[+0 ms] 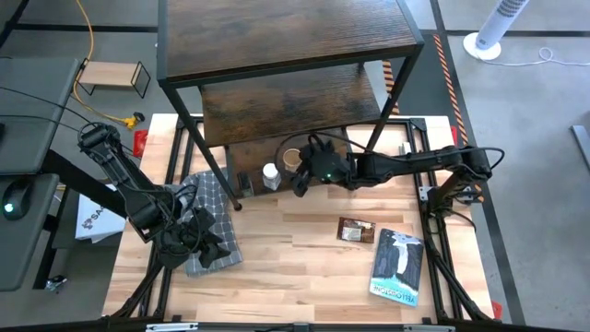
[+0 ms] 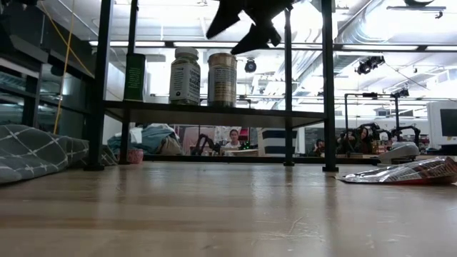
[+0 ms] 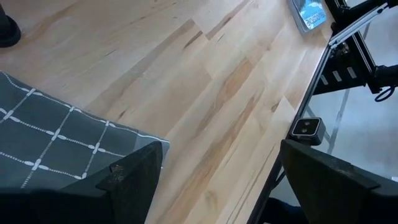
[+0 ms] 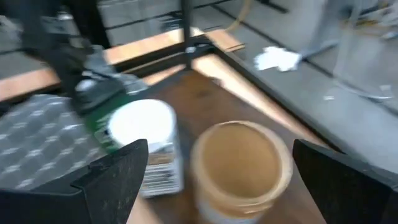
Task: Shelf spices
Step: Remove the gold seasoning bottle from the shelf
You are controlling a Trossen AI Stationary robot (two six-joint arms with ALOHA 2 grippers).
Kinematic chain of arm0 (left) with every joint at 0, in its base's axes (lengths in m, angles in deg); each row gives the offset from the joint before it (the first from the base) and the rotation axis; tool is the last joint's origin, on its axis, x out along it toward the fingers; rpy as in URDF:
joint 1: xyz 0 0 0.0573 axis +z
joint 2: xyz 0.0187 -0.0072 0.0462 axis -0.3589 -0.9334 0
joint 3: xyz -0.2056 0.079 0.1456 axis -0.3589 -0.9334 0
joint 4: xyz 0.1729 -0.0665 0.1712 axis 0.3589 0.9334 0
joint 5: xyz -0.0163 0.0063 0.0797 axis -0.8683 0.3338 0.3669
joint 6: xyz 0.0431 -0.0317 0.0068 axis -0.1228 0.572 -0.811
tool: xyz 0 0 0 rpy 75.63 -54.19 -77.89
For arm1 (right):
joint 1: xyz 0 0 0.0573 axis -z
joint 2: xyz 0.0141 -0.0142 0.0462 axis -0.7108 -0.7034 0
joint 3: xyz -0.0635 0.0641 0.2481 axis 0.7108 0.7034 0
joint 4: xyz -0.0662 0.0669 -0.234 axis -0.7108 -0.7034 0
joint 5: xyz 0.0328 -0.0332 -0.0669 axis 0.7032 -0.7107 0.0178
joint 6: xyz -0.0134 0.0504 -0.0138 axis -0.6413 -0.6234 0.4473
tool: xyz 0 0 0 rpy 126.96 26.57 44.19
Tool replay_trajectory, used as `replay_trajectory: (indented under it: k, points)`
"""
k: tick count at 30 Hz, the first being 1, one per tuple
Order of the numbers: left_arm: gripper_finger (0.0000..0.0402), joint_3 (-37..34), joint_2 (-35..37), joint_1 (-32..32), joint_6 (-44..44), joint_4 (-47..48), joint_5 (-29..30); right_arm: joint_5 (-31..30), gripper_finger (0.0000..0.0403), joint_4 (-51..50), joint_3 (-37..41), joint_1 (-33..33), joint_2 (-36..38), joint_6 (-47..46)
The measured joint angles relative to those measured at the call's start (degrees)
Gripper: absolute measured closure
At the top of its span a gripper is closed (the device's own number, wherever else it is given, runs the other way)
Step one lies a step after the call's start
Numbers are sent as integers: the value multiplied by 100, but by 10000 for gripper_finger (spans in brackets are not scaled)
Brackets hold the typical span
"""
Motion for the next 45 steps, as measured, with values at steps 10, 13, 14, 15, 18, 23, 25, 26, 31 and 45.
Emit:
replay_trajectory:
  k: [10,13,14,15,18,23,25,26,31,45]
  points:
    - [80,0,0,0,50,20,6,785,6,-7,0,333,-61,-287]
    - [80,0,0,0,55,26,49,537,6,-20,0,351,-194,-218]
    - [80,0,0,0,57,30,62,463,6,14,0,359,-248,-189]
    - [80,0,0,0,58,29,78,463,6,44,0,387,-295,-160]
    - [80,0,0,0,106,32,85,715,6,46,0,426,-422,-185]
    - [80,0,0,0,140,35,85,683,13,46,2,426,-476,-309]
    - [80,0,0,0,132,34,85,518,32,41,2,394,-476,-310]
    - [80,0,0,0,115,35,85,474,47,41,2,378,-476,-310]
    - [80,0,0,0,96,40,83,392,147,-33,2,311,-475,-414]
    - [80,0,0,0,-370,173,55,353,143,-1627,11,-680,792,-1209]
